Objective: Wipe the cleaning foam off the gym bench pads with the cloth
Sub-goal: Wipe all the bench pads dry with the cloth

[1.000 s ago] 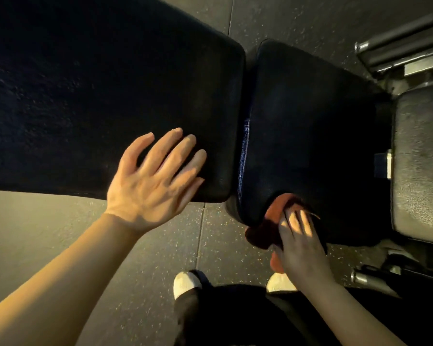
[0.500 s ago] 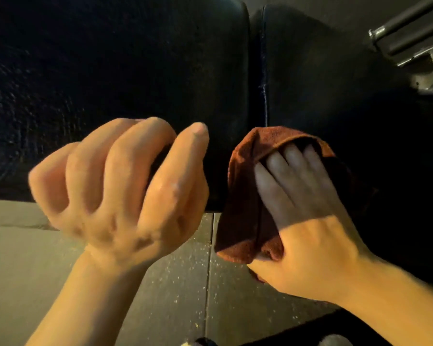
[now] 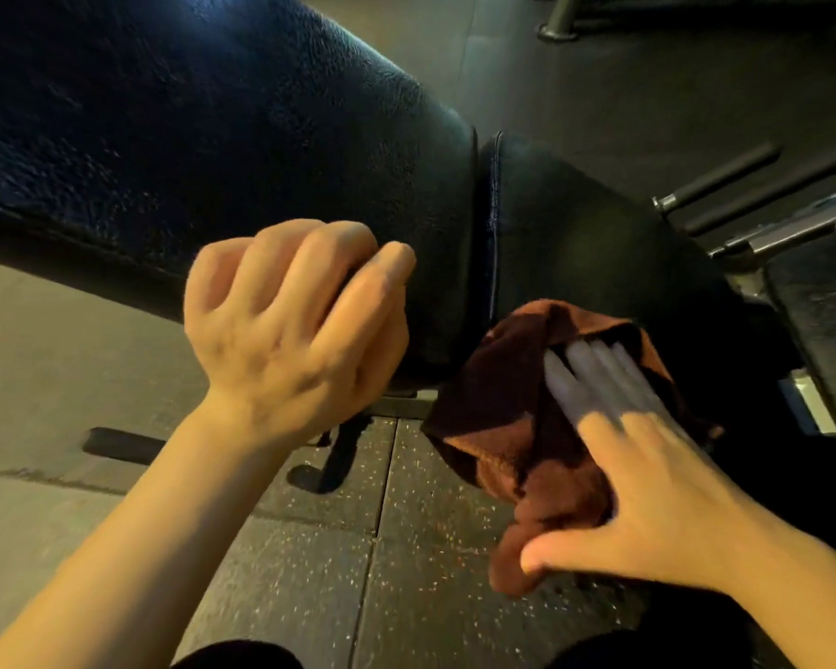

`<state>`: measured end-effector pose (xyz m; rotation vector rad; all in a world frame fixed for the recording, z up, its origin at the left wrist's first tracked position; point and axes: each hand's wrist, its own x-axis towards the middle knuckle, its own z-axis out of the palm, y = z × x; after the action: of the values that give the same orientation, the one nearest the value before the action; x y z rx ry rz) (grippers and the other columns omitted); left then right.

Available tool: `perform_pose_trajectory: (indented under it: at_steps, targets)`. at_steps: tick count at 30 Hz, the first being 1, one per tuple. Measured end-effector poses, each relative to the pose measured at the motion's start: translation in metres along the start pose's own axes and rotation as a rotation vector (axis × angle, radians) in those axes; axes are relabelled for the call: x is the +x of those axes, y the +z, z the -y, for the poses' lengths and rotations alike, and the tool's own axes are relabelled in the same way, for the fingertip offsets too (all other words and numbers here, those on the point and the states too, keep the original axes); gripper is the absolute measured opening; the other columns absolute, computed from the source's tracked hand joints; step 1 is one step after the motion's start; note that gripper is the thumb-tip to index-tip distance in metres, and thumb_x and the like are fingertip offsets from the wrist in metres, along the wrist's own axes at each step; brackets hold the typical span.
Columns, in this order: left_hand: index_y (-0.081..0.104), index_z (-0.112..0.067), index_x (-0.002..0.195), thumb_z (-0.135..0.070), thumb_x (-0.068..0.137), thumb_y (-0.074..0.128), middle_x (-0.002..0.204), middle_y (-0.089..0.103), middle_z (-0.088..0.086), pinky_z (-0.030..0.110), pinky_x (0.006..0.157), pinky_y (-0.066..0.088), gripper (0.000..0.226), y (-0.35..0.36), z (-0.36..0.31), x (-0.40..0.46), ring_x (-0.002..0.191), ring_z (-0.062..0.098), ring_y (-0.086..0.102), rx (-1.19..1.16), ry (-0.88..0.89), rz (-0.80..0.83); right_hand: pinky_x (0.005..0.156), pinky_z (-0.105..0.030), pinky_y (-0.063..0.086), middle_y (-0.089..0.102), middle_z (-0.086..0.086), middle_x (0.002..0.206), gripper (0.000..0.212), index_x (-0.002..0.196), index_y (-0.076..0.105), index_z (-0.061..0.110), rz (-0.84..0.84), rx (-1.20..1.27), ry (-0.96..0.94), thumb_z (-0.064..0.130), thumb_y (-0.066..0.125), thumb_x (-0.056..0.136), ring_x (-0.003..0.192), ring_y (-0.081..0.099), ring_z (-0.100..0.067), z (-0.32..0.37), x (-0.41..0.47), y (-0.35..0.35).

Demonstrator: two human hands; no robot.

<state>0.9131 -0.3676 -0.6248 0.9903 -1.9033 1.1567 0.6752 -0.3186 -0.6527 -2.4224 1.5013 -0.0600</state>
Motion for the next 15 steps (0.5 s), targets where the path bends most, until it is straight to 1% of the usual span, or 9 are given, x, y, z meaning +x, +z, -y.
perform_pose_trajectory:
  at_steps: [2,4,6,7,9,11,12,14,15]
  targets:
    - [0.076,-0.016,0.093,-0.016,0.084,0.062,0.089,0.071,0.003,0.038,0.068,0.033,0.016,-0.001,-0.004,-0.001,0.083,0.022,0.061,-0.002,-0.023,0.02,0.101,-0.026,0.039,0.045,-0.003,0.13,0.093,0.133,0.032,0.018,0.068,-0.2,0.048,0.084,0.048,0.07,0.127,0.045,-0.024,-0.005,-0.008,0.0]
    - [0.077,-0.019,0.093,-0.016,0.083,0.062,0.091,0.072,0.002,0.037,0.07,0.033,0.018,0.002,-0.009,-0.002,0.085,0.021,0.062,-0.019,-0.023,-0.017,0.105,-0.026,0.035,0.041,-0.005,0.135,0.089,0.136,0.027,0.016,0.137,-0.196,0.12,0.073,0.056,0.075,0.131,0.041,-0.024,-0.002,-0.011,0.006]
    - [0.076,-0.02,0.095,-0.013,0.083,0.06,0.095,0.072,0.004,0.038,0.071,0.033,0.021,0.007,-0.01,-0.001,0.09,0.022,0.062,-0.047,-0.015,-0.069,0.085,-0.027,0.051,0.061,-0.008,0.108,0.09,0.115,0.042,0.011,0.066,-0.231,0.12,0.072,0.072,0.056,0.104,0.063,-0.025,0.003,-0.007,0.011]
    - [0.076,-0.021,0.095,-0.012,0.084,0.059,0.097,0.073,0.006,0.038,0.072,0.033,0.022,0.009,-0.009,0.001,0.092,0.022,0.062,-0.053,-0.016,-0.099,0.07,-0.027,0.054,0.065,-0.006,0.088,0.082,0.101,0.045,0.012,-0.099,-0.245,0.087,0.071,0.071,0.05,0.085,0.067,-0.023,0.008,-0.004,0.013]
    - [0.078,-0.021,0.092,-0.012,0.084,0.057,0.098,0.073,0.007,0.038,0.073,0.032,0.025,0.013,-0.007,0.001,0.094,0.023,0.061,-0.043,-0.035,-0.106,0.065,-0.03,0.053,0.065,-0.005,0.073,0.065,0.087,0.051,0.011,-0.252,-0.168,0.128,0.07,0.052,0.057,0.075,0.064,-0.022,0.022,0.005,0.012]
    - [0.079,-0.021,0.091,-0.013,0.083,0.057,0.098,0.073,0.007,0.038,0.074,0.032,0.025,0.014,-0.009,-0.004,0.094,0.023,0.061,-0.049,-0.044,-0.087,0.077,-0.038,0.056,0.07,-0.011,0.088,0.07,0.093,0.066,0.004,-0.266,-0.06,0.17,0.063,0.044,0.063,0.089,0.067,-0.029,0.036,0.025,0.014]
    - [0.079,-0.021,0.092,-0.013,0.083,0.057,0.098,0.073,0.007,0.038,0.074,0.032,0.025,0.014,-0.01,-0.005,0.093,0.023,0.061,-0.055,-0.038,-0.087,0.089,-0.047,0.053,0.068,-0.016,0.109,0.079,0.111,0.064,-0.001,-0.326,-0.043,0.178,0.059,0.045,0.064,0.106,0.064,-0.034,0.04,0.038,0.015]
    - [0.079,-0.021,0.089,-0.013,0.083,0.057,0.096,0.074,0.006,0.037,0.074,0.032,0.025,0.014,-0.007,-0.005,0.092,0.022,0.061,-0.063,-0.017,-0.082,0.113,-0.054,0.026,0.034,-0.02,0.149,0.097,0.143,0.031,-0.006,-0.324,-0.042,0.16,0.051,0.051,0.068,0.14,0.031,-0.035,0.048,0.06,0.003]
    - [0.079,-0.021,0.089,-0.013,0.082,0.056,0.095,0.074,0.006,0.036,0.075,0.031,0.025,0.015,-0.006,-0.005,0.091,0.021,0.061,-0.058,-0.003,-0.077,0.12,-0.046,0.003,0.009,-0.013,0.159,0.101,0.15,0.008,0.0,-0.299,-0.036,0.132,0.05,0.051,0.074,0.147,0.004,-0.025,0.045,0.066,0.001]
